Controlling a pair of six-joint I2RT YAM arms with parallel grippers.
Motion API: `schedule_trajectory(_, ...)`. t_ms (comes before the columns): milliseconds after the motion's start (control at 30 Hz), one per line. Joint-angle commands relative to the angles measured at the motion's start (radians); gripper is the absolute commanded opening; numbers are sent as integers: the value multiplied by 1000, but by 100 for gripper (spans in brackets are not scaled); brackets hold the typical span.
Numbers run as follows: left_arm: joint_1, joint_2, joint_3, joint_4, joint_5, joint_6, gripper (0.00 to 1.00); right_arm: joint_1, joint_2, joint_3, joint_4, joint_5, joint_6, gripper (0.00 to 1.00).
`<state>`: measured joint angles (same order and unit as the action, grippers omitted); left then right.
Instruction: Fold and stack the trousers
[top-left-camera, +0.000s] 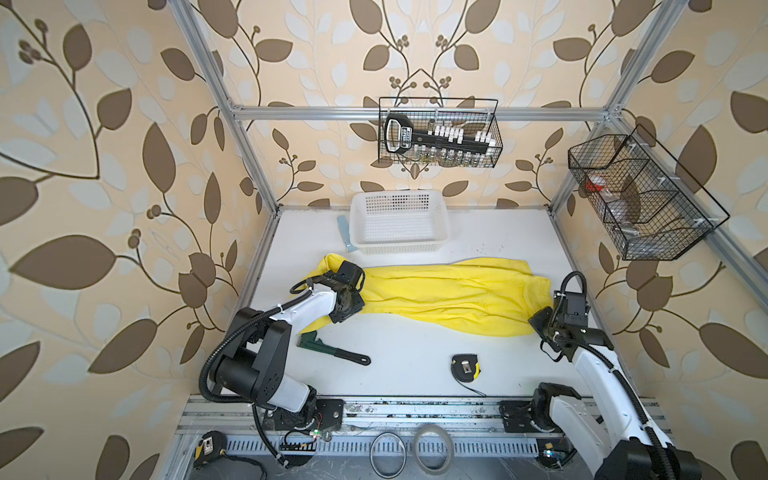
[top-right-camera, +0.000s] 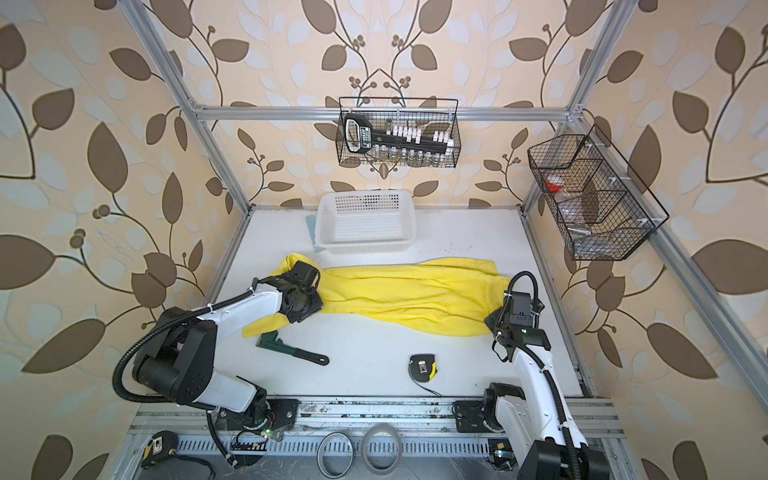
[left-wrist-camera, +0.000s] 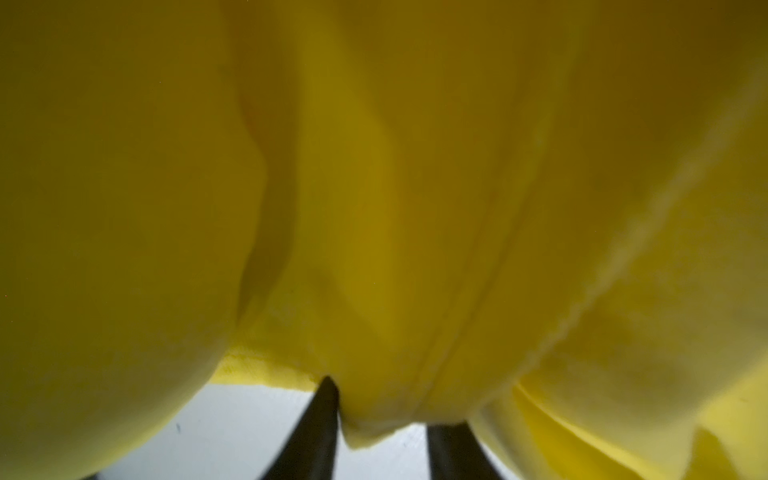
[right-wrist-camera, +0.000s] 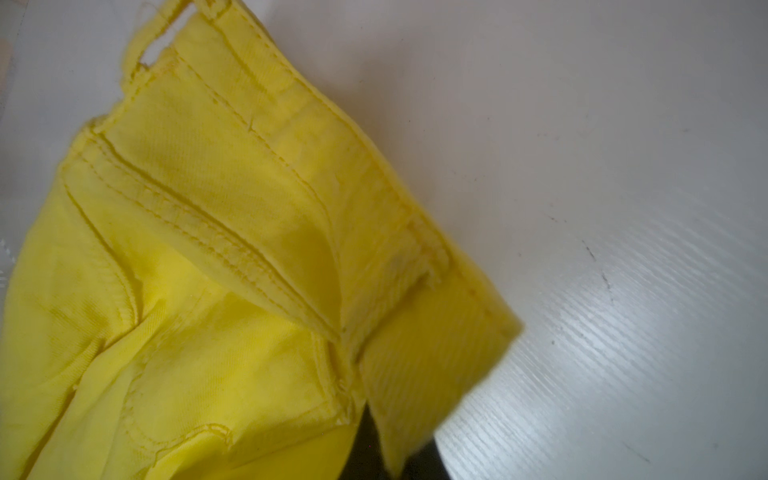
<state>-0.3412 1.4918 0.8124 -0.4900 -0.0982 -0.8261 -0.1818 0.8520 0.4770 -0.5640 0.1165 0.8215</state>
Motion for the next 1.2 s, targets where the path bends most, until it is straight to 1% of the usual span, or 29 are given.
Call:
schedule_trajectory(0, -7, -28, 62, -50, -69, 39, 14, -7, -9, 23, -4, 29, -7, 0)
schedule_trajectory(67, -7, -46, 93, -103, -128, 59, 6, -10, -10, 38, -3, 33, -10, 0)
schedule_trajectory(133, 1, -99, 134, -165, -184, 97, 1, -14, -11, 62, -5, 45, -15, 0)
schedule_trajectory(300, 76, -208, 251, -325, -318, 229, 0, -37, -25, 162, -16, 103, -34, 0)
schedule_trajectory(400, 156, -285, 322, -392, -407, 314, 0, -55, -23, 226, -19, 153, -55, 0)
schedule_trajectory(500, 263, -342, 391, -406, -449, 409, 0, -82, -8, 285, -17, 171, -69, 0)
schedule_trajectory(633, 389, -346, 508, -416, -495, 495, 0, -128, 36, 361, -9, 156, -69, 0)
schedule_trajectory(700, 484, -333, 561, -406, -480, 518, 0, -176, 54, 394, -1, 135, -67, 0)
schedule_trajectory(767, 573, -310, 605, -405, -409, 513, 0, -214, 68, 411, 1, 119, -62, 0)
schedule_trajectory(800, 600, -295, 630, -415, -388, 504, 0, -226, 75, 413, 10, 110, -62, 0)
schedule_trajectory(933, 644, -243, 665, -397, -357, 488, 0, -248, 113, 415, 16, 70, -66, 0)
schedule_trajectory(1033, 654, -186, 682, -416, -264, 487, 0, -240, 130, 406, 36, 13, -79, 0)
schedule_trajectory(1167, 654, -143, 601, -397, -126, 498, 0, -190, 144, 374, 42, -4, -88, 0)
